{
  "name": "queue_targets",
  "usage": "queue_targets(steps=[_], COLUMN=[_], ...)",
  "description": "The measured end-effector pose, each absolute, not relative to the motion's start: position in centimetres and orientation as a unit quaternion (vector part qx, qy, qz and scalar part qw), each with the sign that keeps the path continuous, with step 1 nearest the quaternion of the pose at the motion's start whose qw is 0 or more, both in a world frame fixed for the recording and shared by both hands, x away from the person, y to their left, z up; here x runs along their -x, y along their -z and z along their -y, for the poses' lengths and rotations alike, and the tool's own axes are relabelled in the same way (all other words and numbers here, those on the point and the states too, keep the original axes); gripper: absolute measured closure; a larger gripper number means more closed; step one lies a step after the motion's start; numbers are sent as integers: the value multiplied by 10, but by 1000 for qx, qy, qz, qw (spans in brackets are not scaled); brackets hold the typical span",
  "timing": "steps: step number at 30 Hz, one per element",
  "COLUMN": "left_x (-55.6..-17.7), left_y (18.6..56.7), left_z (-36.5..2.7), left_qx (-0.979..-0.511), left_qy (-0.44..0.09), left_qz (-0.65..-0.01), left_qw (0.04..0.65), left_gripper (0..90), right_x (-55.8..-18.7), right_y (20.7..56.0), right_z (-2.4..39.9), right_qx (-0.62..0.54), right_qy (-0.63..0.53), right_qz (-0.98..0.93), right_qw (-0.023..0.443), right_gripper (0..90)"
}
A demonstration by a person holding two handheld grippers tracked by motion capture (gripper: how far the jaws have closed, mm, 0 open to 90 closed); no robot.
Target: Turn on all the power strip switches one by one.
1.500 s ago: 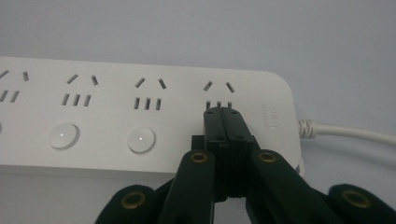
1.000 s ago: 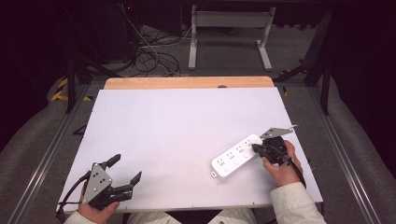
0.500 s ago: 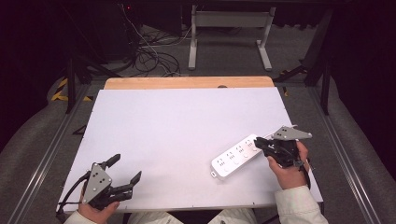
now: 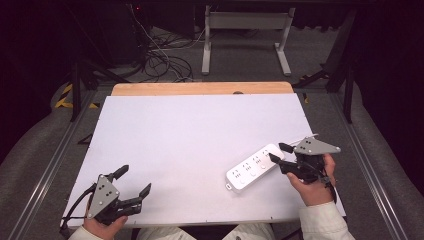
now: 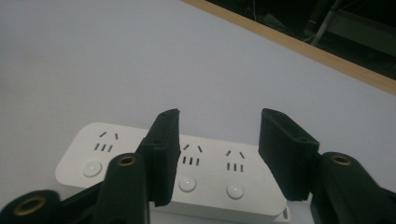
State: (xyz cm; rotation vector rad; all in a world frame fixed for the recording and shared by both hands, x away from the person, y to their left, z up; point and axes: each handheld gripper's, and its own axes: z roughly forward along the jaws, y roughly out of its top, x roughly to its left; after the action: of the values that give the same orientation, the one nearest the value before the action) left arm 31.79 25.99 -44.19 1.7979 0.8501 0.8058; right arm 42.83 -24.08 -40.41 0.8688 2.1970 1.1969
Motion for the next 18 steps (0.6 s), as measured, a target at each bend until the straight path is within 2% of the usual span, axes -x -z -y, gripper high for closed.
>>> queue_targets(steps=[9,18], left_x=[-317,-316], left_y=[441,440], left_z=[-261,-262], left_qx=[-734,-731], left_qy=[-331,-330], left_qz=[-345,-345], left_qw=[482,488], left_gripper=[160,156], right_x=[-411,-397], right_y=[398,411], right_z=[244,254], right_qx=[-295,-290], right_qy=[-464,-491], right_qz=[-805,-797], right_qw=[224,198], right_gripper=[286,225])
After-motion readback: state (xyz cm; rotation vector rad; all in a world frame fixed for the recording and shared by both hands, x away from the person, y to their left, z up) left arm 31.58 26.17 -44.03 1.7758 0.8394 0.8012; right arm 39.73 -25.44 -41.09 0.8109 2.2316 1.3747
